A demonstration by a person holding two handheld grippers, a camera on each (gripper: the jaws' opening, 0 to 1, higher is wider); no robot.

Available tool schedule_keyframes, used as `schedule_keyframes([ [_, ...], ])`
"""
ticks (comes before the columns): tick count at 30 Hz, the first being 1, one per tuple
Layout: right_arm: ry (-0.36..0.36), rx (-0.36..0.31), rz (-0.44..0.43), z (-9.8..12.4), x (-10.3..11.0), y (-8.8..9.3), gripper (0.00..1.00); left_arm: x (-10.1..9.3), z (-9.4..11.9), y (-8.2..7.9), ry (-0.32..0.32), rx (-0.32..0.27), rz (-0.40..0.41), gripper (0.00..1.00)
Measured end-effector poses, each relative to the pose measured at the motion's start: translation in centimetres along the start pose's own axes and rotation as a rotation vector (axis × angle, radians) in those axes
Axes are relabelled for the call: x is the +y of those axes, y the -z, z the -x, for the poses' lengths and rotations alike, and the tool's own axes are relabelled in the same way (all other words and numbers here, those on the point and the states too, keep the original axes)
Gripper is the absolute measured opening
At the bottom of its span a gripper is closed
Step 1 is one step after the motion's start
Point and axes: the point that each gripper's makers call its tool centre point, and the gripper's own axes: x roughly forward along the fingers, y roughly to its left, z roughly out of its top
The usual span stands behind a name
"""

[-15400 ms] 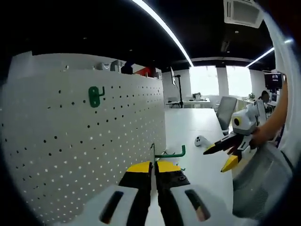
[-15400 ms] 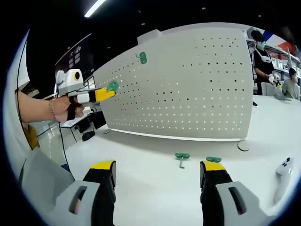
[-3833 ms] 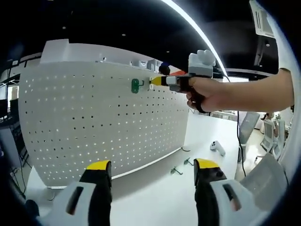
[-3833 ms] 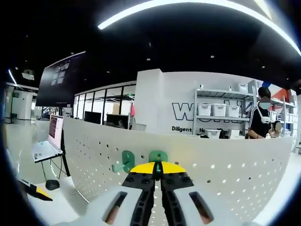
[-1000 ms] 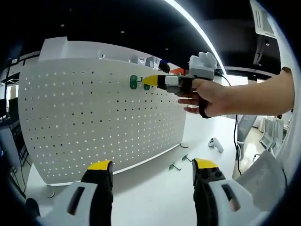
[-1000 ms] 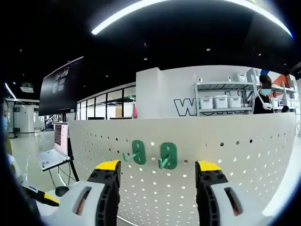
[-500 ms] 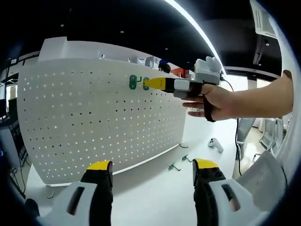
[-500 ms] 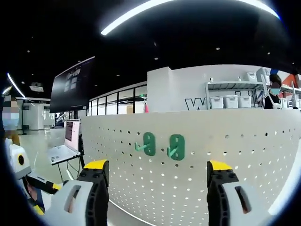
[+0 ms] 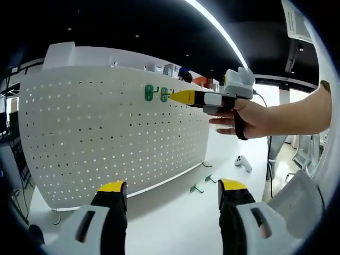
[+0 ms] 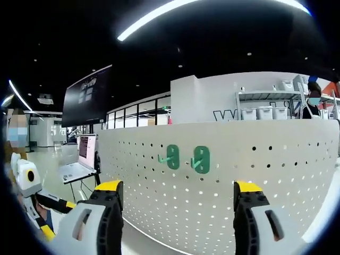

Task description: Insert the hook assembly into the mounting plate slot until the hook locks in place.

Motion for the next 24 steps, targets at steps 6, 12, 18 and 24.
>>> schedule_keyframes([
  [6,-0.014,0.016,0.008,1.7,0.3,1.0,0.82,0.0,-0.1,0.1,0.007,0.005,-0.005,0.72],
  [12,-0.02,0.044,0.016,3.4,0.3,2.2,0.82,-0.1,-0.1,0.3,0.015,0.011,-0.01,0.72],
  [18,-0.02,0.066,0.007,5.3,0.1,3.5,0.82,-0.1,0.1,0.6,0.019,0.017,-0.009,0.73],
  [24,-0.012,0.094,0.0,6.9,-0.2,4.9,0.81,0.5,0.2,0.8,0.01,0.018,-0.001,0.73],
])
